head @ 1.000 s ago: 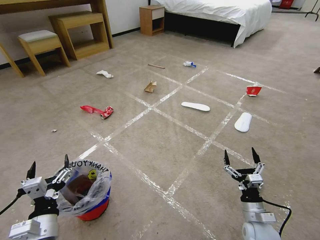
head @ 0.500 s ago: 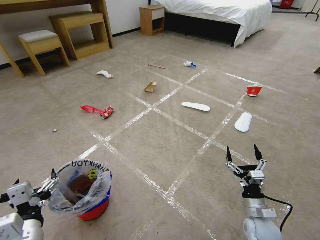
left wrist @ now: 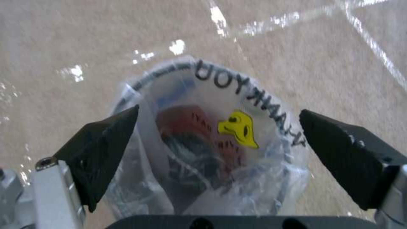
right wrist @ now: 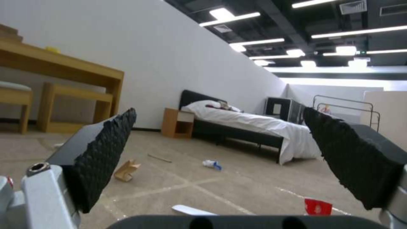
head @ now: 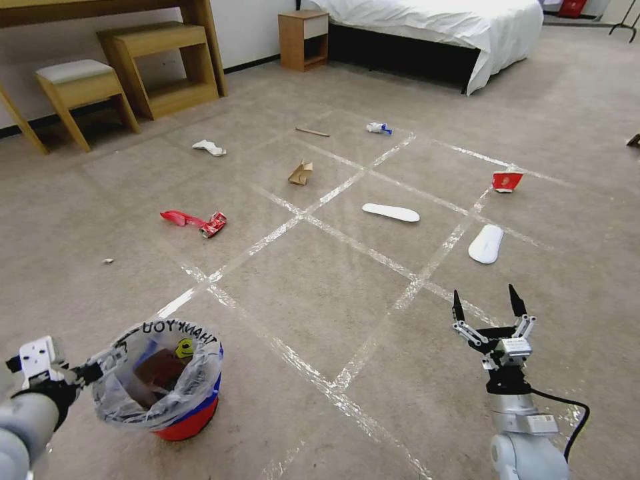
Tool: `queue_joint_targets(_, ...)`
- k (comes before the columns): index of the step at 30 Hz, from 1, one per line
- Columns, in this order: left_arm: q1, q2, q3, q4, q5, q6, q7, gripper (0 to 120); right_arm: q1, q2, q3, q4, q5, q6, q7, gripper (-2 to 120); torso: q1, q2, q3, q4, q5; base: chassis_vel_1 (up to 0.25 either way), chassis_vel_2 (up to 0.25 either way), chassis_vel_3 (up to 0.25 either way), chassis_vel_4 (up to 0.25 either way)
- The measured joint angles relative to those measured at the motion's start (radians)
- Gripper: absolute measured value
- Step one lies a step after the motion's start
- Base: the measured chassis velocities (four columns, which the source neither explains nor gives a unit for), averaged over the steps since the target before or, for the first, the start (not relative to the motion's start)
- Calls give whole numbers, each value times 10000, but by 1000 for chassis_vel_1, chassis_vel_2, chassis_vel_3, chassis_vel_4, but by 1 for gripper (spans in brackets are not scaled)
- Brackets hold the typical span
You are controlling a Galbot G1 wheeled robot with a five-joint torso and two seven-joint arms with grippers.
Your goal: Pick up the trash bin and place the garbage on the floor into it.
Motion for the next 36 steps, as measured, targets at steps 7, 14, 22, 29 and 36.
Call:
queue_joint_targets(7, -572, 1230, 110, 791, -2387, -42, -769, 100, -51, 49, -33, 82, -64, -13, -1, 100, 0, 0, 0, 0, -1, 0, 0, 0, 0)
queue_joint_targets(14, -843, 1836, 355, 1811, -3089, -81, -1028, 100, -18, 97, -92, 91, -134, -50, -1, 100, 0, 0, 0, 0, 0, 0, 0, 0, 0)
queue_joint_targets(22, -724, 1770, 493, 2313, -2804, -105, -1256, 100, 1, 173, -104, 54, -150, -46, -6, 100, 0, 0, -1, 1, -1, 0, 0, 0, 0)
queue_joint_targets(29, -609, 1687, 544, 2459, -2283, -116, -1343, 100, 20, 135, -90, -16, -126, -13, -13, 100, 0, 0, -1, 0, 3, 0, 0, 0, 0)
queue_joint_targets(36, -639, 1336, 858, 2692, -1913, -118, -1279, 100, 106, 50, -146, -54, -65, 0, -18, 100, 0, 0, -1, 1, 2, 0, 0, 0, 0)
